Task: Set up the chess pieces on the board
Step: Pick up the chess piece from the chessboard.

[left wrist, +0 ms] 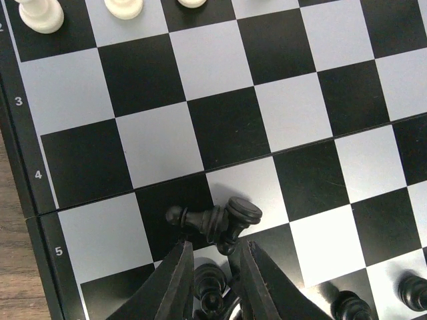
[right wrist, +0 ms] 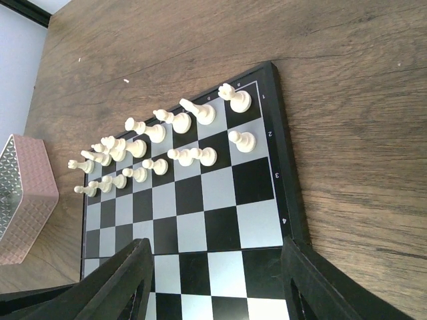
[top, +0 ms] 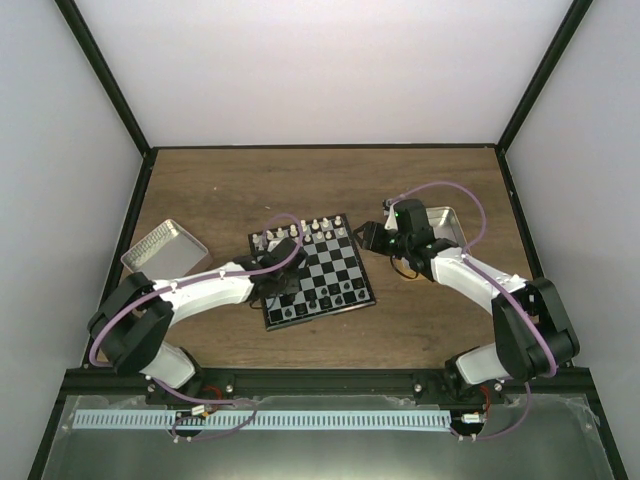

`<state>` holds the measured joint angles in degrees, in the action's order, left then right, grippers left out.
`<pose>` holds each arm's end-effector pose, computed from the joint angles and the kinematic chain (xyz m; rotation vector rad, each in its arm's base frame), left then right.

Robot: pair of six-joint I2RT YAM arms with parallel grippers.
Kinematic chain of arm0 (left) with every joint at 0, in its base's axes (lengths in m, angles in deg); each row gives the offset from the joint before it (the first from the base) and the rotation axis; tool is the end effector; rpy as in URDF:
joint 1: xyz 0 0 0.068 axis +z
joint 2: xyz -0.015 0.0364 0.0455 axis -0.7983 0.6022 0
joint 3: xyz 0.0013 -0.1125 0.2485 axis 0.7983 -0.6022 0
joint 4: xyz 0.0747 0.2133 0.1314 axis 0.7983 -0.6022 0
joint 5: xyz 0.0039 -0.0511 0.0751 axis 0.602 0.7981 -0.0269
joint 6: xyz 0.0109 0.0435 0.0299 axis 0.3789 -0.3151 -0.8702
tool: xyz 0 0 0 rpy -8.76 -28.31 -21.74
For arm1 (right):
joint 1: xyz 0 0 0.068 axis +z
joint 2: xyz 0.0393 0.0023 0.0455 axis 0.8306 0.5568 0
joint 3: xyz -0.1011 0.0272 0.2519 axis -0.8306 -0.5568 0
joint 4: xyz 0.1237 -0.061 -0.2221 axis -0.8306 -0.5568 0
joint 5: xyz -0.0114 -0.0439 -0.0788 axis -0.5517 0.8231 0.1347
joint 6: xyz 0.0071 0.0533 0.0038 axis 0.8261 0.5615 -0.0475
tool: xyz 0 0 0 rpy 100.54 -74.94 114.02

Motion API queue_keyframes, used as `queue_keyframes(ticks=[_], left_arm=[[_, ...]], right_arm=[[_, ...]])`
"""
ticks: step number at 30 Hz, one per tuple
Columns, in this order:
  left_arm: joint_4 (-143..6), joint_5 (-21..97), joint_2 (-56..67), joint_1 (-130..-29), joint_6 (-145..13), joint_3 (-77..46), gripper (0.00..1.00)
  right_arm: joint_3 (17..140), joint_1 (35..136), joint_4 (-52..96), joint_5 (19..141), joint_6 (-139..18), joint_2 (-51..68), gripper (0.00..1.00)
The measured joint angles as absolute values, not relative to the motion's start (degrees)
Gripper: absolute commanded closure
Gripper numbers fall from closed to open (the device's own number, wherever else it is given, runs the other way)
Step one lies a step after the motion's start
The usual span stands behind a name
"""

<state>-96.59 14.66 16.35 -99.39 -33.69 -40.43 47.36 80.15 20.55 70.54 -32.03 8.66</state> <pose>0.1985 -0.1954 0.1707 -0.0124 2.6483 -0.1734 0.2669 0.1300 0.2085 0.0683 2.3602 0.8634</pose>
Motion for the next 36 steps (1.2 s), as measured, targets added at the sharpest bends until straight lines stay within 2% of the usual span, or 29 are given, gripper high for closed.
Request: queue_keyframes(ticks=[5,14,25,36], left_arm=[[-96.7,14.8,16.5,-99.4,-34.0,-40.4,0.77],[-97.1,15.2,17.7,-99.4,-34.6,-40.4,0.89],[-98.6,12.6,16.5,-99.3,-35.1,-40.3,0.91],[-102.3,11.9,8.8,-99.3,-34.6,-41.5,0.9]], right_arm=[[47.4,80.2,20.5,70.8,-32.0,8.6,0.45],[47.4,80.2,20.5,71.0,-32.0,8.7,0.45],[47.4,80.2,20.5,71.5,-32.0,8.7,0.45],[47.4,80.3,20.6,71.4,-32.1,8.6,0.45]])
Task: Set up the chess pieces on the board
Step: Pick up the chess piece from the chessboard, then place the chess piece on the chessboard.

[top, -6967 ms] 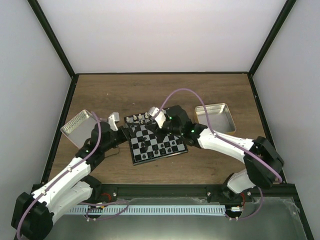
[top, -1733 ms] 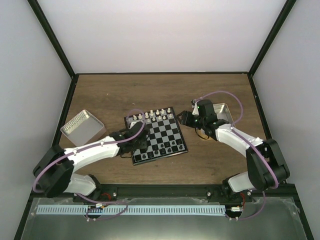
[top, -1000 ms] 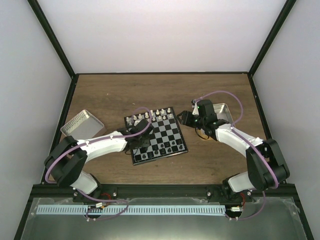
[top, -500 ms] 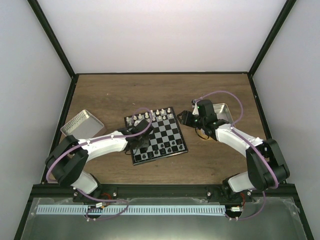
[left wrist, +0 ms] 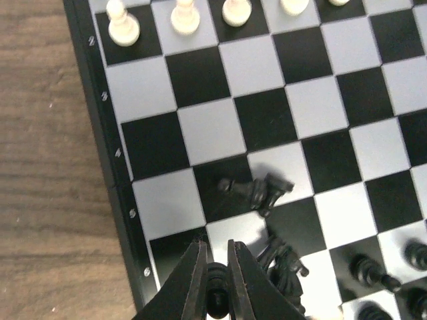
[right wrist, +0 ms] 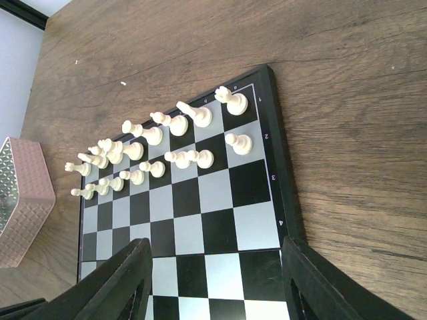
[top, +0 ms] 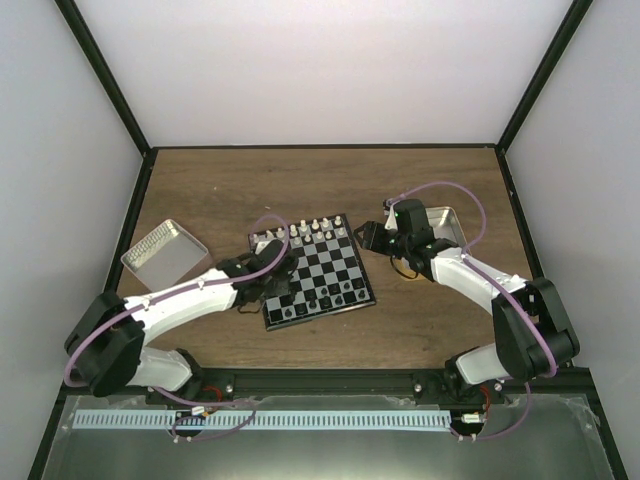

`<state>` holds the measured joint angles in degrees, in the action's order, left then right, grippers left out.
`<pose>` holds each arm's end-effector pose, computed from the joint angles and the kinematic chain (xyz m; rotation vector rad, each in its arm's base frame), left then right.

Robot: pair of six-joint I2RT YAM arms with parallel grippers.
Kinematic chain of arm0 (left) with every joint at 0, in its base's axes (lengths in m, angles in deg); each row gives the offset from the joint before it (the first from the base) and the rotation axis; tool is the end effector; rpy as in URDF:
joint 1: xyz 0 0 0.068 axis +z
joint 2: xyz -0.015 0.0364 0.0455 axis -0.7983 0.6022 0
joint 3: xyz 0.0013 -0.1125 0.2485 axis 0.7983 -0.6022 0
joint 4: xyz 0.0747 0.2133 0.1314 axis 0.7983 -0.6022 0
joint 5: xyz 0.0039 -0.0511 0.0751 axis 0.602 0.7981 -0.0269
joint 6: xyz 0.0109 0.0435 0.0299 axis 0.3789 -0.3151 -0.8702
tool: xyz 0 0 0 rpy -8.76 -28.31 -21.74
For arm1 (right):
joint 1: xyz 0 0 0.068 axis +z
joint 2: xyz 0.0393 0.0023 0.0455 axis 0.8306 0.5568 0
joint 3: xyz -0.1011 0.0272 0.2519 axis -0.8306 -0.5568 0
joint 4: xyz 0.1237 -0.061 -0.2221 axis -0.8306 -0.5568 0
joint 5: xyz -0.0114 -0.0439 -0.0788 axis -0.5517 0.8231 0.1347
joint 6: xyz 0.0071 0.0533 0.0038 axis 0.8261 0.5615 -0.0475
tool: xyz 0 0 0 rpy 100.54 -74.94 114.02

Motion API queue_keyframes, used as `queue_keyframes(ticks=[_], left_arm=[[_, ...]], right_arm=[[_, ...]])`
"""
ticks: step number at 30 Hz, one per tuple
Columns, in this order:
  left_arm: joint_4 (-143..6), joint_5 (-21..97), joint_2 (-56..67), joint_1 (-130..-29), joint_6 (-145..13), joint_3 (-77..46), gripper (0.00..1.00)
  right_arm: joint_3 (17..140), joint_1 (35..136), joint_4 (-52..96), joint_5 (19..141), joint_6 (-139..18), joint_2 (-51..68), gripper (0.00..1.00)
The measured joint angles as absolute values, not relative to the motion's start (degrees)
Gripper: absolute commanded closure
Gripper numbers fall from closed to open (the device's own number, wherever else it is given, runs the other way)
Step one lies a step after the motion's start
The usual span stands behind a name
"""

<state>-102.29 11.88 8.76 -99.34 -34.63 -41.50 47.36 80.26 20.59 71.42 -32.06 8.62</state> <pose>0.1842 -0.1776 0.1940 -0.0094 2.6068 -0.1328 0.2670 0.1300 0.2087 0.0739 2.3564 0.8479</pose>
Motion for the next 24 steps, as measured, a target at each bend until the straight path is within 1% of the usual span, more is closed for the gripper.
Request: queue_keyframes(ticks=[7,20,22,24], left_arm=[[-103.3,13.9,6.9,-99.3,-33.5,-45.5,0.9],[-102.6,18.0,8.1,-99.3,-32.8,-47.5,0.89],[-102.4,18.4,8.1,-99.3,-32.8,-47.5,0.87],[-102.4,18.7,8.1,-99.3,-32.8,-47.5,0.81]], right_arm=[[47.3,80.3,20.6,71.4,-32.0,8.6,0.45],[47.3,80.3,20.7,71.4,-32.0,8.6,0.45],[47.3,80.3,20.7,71.4,-32.0,8.6,0.45],[47.2,80.3,20.9,71.4,-32.0,8.6,0.45]])
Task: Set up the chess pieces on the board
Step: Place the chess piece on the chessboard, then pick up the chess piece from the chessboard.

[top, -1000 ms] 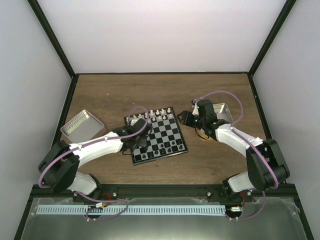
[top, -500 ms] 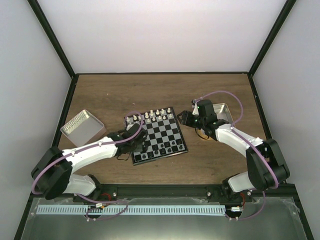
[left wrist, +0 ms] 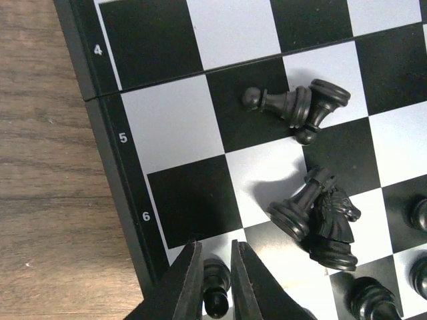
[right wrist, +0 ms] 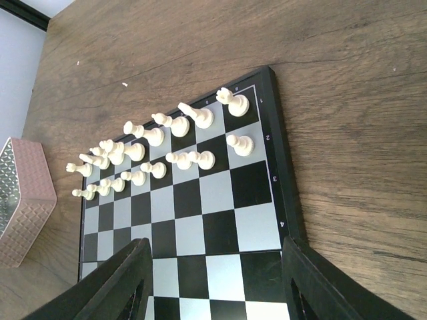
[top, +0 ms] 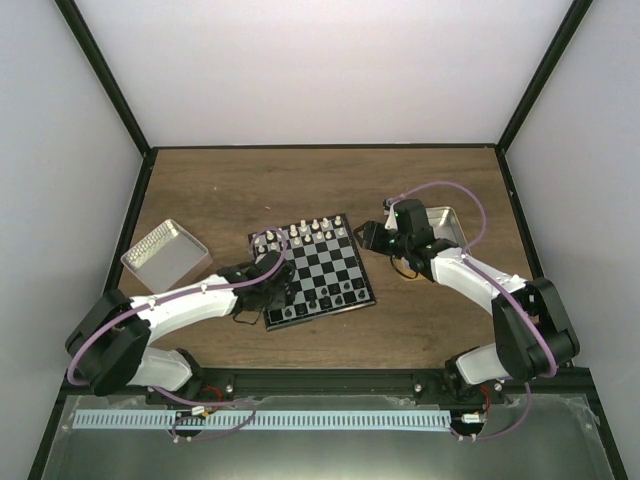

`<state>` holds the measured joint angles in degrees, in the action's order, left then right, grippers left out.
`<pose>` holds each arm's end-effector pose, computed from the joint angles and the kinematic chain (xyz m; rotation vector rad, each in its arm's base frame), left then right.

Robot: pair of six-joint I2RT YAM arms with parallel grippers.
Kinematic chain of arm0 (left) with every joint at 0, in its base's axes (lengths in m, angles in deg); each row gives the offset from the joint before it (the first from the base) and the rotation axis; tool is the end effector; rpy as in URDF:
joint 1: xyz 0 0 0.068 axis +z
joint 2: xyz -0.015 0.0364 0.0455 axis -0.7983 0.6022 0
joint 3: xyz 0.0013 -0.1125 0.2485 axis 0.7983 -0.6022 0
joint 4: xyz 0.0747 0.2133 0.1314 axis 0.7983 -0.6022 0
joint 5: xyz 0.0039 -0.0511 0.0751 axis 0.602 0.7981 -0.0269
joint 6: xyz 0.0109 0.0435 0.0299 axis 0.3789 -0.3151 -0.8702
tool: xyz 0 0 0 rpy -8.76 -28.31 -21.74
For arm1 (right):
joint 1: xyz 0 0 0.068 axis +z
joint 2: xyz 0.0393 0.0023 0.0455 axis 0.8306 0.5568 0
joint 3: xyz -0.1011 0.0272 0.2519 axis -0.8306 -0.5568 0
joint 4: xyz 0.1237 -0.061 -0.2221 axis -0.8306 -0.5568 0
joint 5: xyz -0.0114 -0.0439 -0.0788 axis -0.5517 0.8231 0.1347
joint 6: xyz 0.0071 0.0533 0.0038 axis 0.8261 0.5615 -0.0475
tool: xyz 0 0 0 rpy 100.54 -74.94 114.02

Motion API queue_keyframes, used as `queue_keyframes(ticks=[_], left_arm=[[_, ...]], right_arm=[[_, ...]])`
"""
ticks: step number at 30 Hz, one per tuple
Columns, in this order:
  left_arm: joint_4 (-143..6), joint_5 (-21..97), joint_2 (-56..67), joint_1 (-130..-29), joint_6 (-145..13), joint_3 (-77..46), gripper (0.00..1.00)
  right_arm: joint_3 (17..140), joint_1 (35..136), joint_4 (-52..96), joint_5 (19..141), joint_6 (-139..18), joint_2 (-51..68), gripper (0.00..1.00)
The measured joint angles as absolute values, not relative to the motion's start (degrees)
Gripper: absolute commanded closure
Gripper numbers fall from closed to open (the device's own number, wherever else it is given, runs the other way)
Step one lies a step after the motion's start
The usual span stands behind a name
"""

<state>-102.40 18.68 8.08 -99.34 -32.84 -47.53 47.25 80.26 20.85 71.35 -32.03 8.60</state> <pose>0.1669 -0.1654 0.1665 -0.0018 2.7538 -0.1711 0.2669 0.1301 0.2086 0.0731 2.3537 0.8505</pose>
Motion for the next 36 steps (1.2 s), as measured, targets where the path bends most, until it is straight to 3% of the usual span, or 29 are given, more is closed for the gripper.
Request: queue_keyframes(ticks=[4,11,20,27,36], left_arm=[[-102.4,19.4,8.4,-99.3,-33.3,-47.5,0.65],[-103.3,17.6,8.2,-99.3,-34.5,-45.7,0.55],[-100.0,15.2,8.0,-95.5,-34.3,-43.0,0.56],[-96.9,15.6,1.0,-88.5,-34.0,-46.6,0.55],[-95.3,18.7,-11.8,-78.5,-34.0,-52.4,0.54]], right_arm=[[47.2,80.3,21.1,71.4,-32.0,8.6,0.45],[47.2,80.3,21.2,71.4,-32.0,8.6,0.45],[47.3,81.2,21.2,70.9,-34.9,8.6,0.45],[51.2,90.0,20.4,70.8,-42.5,10.6,0.47],[63.6,106.4,18.7,71.8,-59.0,24.4,0.66]])
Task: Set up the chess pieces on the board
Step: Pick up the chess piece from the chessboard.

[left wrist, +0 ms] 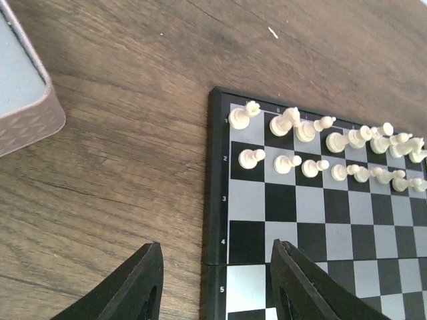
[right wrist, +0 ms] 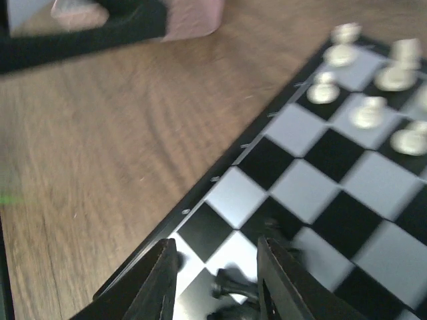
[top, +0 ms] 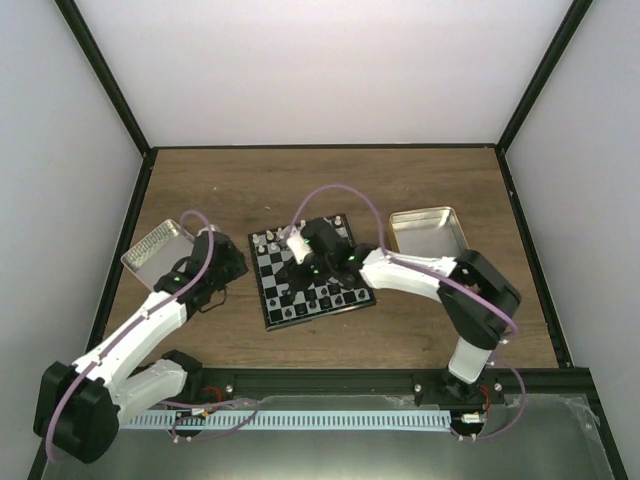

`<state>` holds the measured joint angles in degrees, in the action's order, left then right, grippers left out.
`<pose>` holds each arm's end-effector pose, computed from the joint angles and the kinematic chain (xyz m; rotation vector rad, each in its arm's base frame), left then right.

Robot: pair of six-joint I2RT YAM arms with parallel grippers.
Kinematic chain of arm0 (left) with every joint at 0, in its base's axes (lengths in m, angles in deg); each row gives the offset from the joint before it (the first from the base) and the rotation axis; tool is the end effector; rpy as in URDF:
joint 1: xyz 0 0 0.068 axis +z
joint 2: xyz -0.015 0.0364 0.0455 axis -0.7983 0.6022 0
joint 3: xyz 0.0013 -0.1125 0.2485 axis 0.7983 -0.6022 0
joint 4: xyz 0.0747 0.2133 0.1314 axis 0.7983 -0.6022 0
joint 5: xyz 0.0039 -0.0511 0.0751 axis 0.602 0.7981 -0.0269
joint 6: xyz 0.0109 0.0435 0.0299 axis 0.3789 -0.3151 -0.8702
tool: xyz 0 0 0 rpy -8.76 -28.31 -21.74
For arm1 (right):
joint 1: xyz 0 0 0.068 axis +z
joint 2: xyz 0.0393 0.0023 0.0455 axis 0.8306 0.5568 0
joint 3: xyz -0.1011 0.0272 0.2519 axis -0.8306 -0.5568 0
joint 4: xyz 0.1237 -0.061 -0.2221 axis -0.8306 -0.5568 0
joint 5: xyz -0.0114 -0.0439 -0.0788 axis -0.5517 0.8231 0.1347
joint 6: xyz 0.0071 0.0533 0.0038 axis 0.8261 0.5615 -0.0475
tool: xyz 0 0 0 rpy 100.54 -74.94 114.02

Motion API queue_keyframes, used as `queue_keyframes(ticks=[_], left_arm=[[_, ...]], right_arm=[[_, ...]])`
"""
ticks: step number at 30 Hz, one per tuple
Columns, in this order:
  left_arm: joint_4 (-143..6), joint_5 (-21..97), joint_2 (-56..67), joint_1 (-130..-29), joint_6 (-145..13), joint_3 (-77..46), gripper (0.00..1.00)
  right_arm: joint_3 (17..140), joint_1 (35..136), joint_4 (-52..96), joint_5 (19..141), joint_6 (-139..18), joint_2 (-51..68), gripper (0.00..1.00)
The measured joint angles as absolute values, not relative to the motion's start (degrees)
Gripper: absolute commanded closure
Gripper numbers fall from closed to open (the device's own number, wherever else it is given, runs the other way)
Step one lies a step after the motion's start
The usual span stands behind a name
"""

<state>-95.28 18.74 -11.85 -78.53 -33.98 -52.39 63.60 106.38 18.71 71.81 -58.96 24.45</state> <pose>0.1875 -0.0823 0.2181 -0.4591 2.3622 -0.3445 0.2285 0.2892 0.2092 -0.9869 2.1659 0.8250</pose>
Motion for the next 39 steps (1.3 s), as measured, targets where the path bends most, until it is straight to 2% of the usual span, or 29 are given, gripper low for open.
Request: queue_keyframes(ticks=[7,12,17,34,39], left_arm=[[-93.8,24.8,-17.8,-72.4,-34.1,-58.6,0.54],[-93.4,28.4,-19.2,-69.5,-34.7,-60.4,0.53],[-91.9,31.5,-19.3,-67.3,-36.0,-61.0,0.53],[-90.1,35.7,-19.9,-65.6,-38.8,-63.0,0.53],[-89.9,36.1,-19.9,-65.4,-38.9,-63.0,0.53]], right_arm=[[69.2,109.6,13.9,70.6,-68.5,31.9,0.57],[75.1,109.6,9.0,74.6,-70.9,35.7,0.57],[79.4,110.0,3.8,78.5,-72.4,39.6,0.66],[83.0,110.4,-3.9,81.6,-77.2,43.1,0.75],[83.0,110.4,-3.9,81.6,-78.1,43.1,0.85]])
